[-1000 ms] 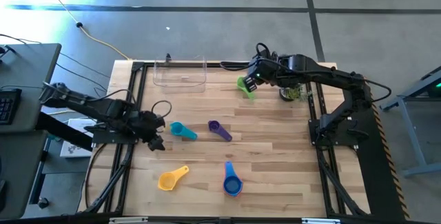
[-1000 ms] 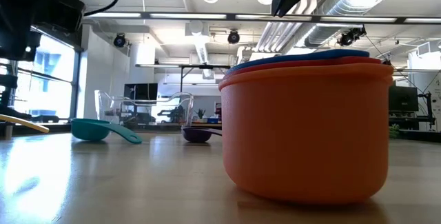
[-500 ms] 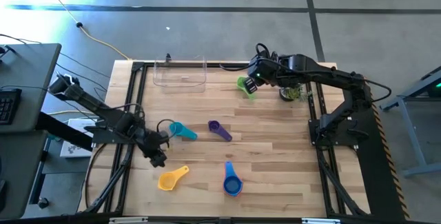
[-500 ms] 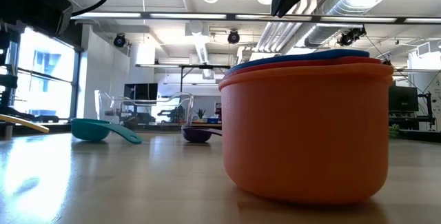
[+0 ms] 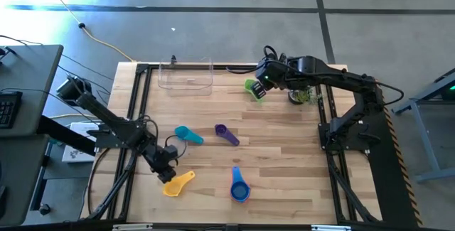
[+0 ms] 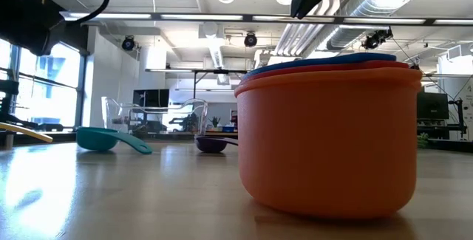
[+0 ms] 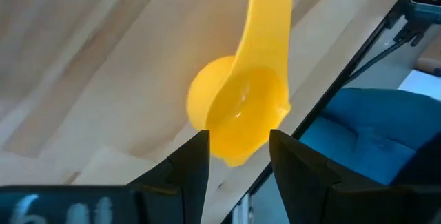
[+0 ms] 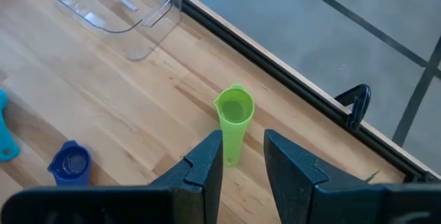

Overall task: Nest measuring cups in basket
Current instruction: Stack the yellow measuring cup on the blue measuring cup

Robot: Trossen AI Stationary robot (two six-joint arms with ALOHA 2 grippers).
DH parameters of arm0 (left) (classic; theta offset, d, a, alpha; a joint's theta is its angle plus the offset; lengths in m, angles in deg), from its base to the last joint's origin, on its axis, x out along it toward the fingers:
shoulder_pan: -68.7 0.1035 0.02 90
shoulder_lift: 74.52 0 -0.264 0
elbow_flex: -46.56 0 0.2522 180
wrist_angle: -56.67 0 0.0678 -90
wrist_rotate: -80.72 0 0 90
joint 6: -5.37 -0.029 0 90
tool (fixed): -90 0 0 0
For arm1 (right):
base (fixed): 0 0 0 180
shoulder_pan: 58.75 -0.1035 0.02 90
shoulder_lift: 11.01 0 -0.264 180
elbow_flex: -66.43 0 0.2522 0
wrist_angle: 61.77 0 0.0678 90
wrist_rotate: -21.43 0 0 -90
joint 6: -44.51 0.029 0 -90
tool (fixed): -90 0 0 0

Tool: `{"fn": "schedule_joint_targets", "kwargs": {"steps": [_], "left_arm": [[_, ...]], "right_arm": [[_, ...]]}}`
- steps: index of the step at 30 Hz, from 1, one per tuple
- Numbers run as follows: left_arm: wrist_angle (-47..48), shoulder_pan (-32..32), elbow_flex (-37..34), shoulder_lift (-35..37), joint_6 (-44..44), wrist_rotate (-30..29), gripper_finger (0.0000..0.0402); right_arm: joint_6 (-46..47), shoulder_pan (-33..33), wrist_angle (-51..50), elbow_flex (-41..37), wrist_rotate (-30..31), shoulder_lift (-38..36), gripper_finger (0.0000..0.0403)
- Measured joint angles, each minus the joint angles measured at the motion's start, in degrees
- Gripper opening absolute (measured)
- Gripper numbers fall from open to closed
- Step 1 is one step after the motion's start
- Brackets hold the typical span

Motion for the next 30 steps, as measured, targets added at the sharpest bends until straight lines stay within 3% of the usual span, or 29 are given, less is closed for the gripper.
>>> {"fn": "schedule_joint_targets", "kwargs": {"steps": [19, 23, 30], "left_arm": [[-5.8, -1.8, 0.1, -10.8, 9.8, -3.7, 0.0133], [-6.2, -1.9, 0.1, -11.0, 10.1, -4.8, 0.0103], [-6.2, -1.9, 0.1, -11.0, 10.1, -6.3, 0.0016]], "right_arm": [[-0.2, 0.0, -0.5, 0.0, -0.6, 0.0, 0.0099], [-0.2, 0.0, -0.8, 0.0, -0.7, 0.0, 0.0099], [-0.3, 0.0, -0.9, 0.0, -0.7, 0.0, 0.0099]]}}
